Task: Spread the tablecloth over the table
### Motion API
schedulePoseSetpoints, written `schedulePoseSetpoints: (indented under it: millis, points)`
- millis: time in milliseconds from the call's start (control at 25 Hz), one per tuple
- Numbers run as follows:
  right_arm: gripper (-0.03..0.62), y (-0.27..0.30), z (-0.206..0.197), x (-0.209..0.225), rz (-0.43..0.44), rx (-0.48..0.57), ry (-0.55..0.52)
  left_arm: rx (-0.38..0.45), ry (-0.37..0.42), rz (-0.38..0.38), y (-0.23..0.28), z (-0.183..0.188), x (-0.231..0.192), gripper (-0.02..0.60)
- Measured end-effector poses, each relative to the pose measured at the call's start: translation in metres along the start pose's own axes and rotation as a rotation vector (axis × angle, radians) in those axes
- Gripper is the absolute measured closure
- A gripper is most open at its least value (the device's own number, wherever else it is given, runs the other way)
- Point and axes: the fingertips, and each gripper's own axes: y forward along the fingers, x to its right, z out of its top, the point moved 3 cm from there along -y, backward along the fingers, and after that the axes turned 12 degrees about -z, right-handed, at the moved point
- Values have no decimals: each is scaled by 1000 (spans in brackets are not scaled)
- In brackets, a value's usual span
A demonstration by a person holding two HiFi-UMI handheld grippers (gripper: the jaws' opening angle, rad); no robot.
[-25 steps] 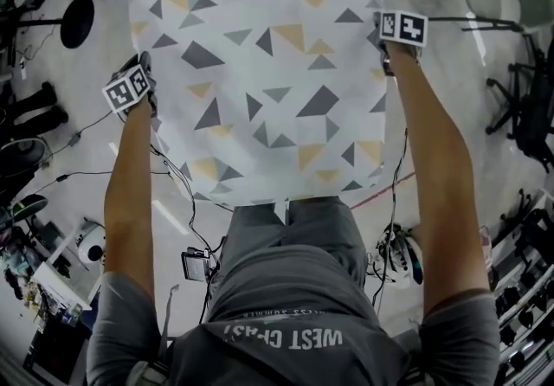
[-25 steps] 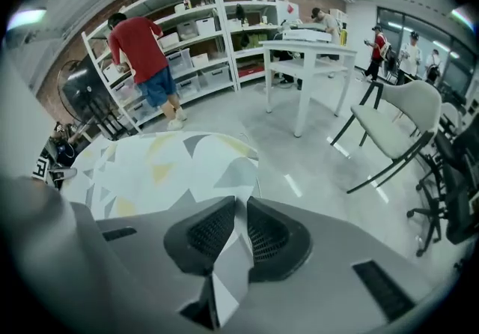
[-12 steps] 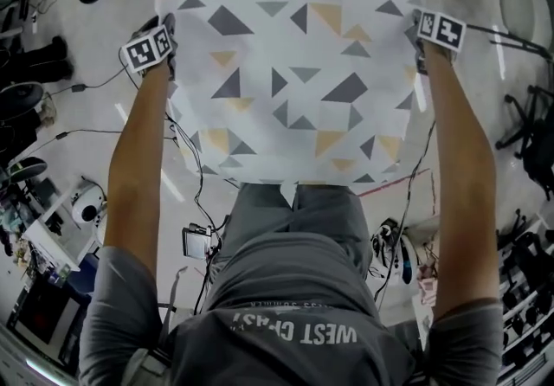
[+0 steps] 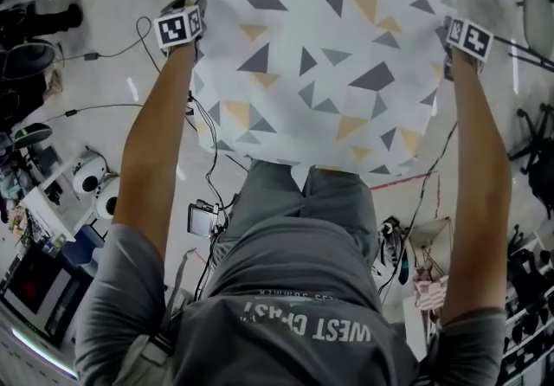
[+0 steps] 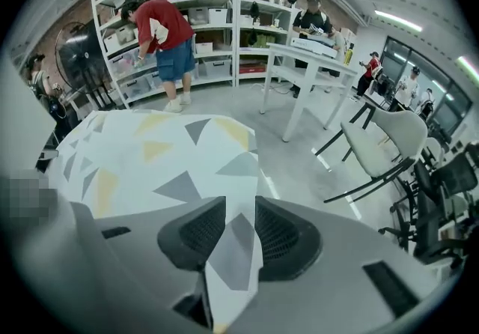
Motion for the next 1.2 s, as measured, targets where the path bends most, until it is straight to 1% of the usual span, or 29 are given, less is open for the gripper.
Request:
schedulePoseSetpoints:
  millis: [80,200,320,440,520,760,880,1080,1200]
  points:
    - [458,-4,-4,-1,-17,4,-15,-17,16,-4,-1,-13,4,379]
    - [457,-8,-9,-9,-16,3,-32,-53,86,-2,-2,-23,7,350]
    - [456,-17,-10,-15,-23,26,-44,-4,173,-3,-4,-6,17,351]
    - [459,-30,-16,-30,-19,43,-55,-19,249,8,-9,-8,30,351]
    - [459,-40,-20,-41,-7,53,-61,-10,297,14,-15,-8,37,351]
    - [465,-80,-25,-66,22,93,-74,76,373,-20,-45,7,66,351]
    - [471,-104,-27,-77,41,130,-78,123,383,-50,-63,17,82,351]
    - [494,-171,-10,-107,112,264,-73,281,406,-151,-111,58,125,358]
    - [525,-230,0,-133,186,358,-56,374,407,-236,-150,79,152,388]
